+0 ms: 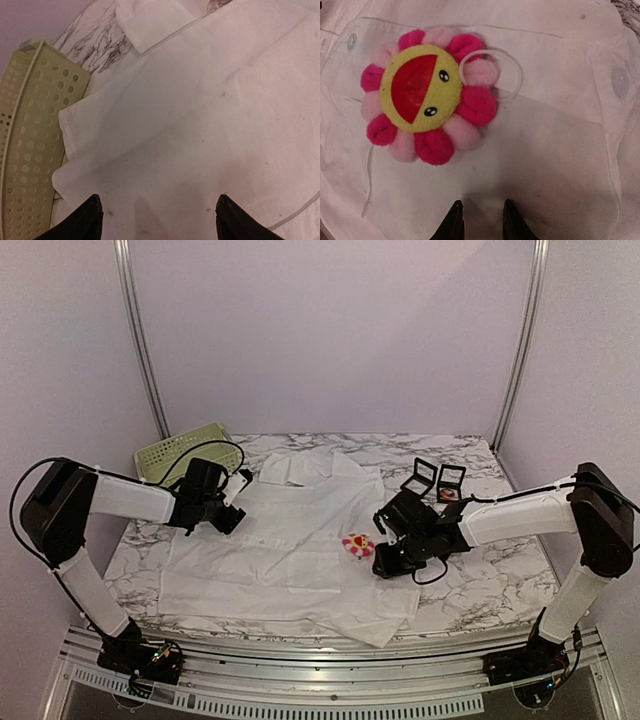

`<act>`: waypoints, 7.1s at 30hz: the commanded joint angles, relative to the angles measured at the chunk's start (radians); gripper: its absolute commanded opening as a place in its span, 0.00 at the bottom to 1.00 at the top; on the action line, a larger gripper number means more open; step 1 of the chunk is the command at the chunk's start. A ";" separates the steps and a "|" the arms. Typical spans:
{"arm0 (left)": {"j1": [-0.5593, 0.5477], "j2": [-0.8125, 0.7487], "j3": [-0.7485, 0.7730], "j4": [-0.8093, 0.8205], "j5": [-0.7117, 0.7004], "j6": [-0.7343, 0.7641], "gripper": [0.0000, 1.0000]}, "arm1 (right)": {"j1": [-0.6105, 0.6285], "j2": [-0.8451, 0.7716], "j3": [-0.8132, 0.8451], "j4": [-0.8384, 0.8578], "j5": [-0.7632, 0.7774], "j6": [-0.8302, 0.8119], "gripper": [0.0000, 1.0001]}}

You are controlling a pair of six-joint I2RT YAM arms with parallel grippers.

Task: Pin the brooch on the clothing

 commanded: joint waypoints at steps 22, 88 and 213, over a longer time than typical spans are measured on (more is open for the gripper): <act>0.016 -0.042 -0.121 -0.013 -0.056 -0.172 0.77 | -0.017 -0.123 -0.115 -0.313 0.000 0.341 0.27; -0.233 -0.177 -0.016 0.027 0.068 -0.135 0.95 | -0.635 0.437 0.493 -0.060 0.128 -0.553 0.35; -0.501 -0.499 0.236 0.012 0.762 -0.607 0.00 | 0.022 -0.359 0.116 0.707 -0.747 -0.273 0.35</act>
